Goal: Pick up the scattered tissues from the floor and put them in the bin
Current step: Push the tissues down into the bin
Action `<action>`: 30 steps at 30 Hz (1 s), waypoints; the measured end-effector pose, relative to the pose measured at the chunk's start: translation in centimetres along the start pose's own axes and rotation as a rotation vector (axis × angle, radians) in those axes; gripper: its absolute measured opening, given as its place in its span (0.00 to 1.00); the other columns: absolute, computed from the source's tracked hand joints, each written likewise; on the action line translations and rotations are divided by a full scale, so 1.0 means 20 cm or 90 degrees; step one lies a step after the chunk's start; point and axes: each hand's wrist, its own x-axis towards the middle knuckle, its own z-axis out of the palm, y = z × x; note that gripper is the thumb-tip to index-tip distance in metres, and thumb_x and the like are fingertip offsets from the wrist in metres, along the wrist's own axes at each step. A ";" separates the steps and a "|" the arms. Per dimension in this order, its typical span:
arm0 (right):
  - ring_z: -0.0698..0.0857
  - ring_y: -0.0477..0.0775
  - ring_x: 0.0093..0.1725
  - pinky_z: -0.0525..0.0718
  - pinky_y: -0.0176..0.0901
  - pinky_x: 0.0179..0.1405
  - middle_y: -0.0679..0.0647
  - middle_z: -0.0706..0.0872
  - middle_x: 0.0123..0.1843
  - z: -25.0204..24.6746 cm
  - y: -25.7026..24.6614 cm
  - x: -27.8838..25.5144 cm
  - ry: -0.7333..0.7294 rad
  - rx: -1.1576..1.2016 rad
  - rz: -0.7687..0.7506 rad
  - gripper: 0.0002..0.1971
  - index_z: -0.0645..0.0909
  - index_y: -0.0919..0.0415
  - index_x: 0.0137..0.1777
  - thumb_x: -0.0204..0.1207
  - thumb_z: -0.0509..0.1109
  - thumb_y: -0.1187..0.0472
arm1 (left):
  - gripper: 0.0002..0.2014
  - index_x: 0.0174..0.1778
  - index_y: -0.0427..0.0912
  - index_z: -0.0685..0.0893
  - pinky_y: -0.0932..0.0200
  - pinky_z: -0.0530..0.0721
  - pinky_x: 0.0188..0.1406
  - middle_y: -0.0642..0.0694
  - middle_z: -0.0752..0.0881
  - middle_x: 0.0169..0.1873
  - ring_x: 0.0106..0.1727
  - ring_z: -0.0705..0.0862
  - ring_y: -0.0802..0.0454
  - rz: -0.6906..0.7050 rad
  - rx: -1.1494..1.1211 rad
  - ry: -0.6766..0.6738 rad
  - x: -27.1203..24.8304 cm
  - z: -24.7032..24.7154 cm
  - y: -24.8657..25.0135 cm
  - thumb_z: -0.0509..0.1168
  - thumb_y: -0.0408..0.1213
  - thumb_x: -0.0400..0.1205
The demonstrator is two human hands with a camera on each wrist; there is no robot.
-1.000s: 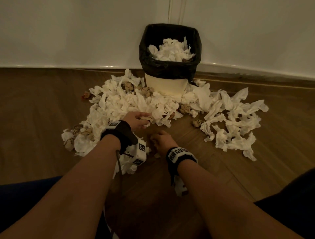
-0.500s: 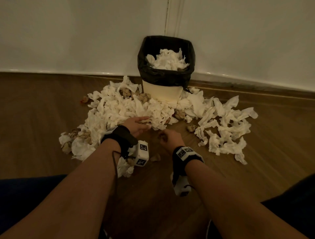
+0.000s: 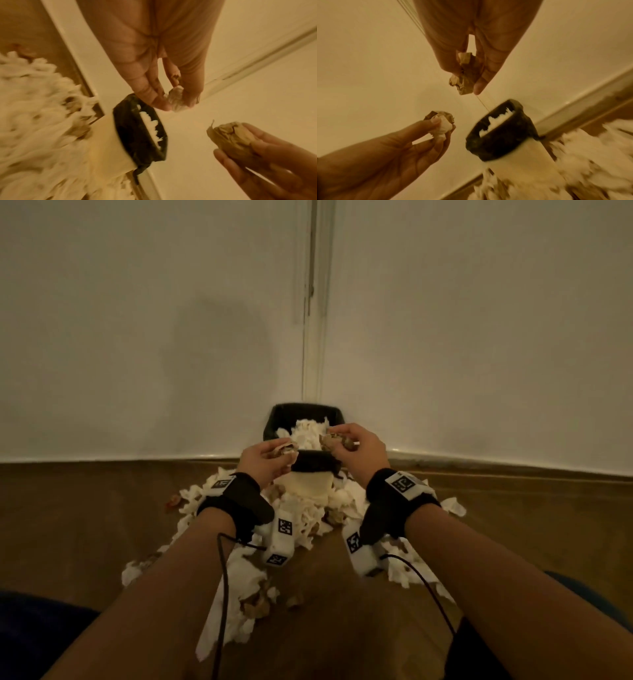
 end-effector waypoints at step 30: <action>0.86 0.55 0.52 0.83 0.43 0.55 0.56 0.88 0.49 0.23 0.25 0.45 0.061 -0.039 0.179 0.09 0.85 0.58 0.53 0.74 0.73 0.59 | 0.14 0.59 0.46 0.85 0.53 0.85 0.55 0.43 0.87 0.53 0.50 0.87 0.46 0.116 0.382 0.116 0.45 0.14 0.00 0.70 0.40 0.78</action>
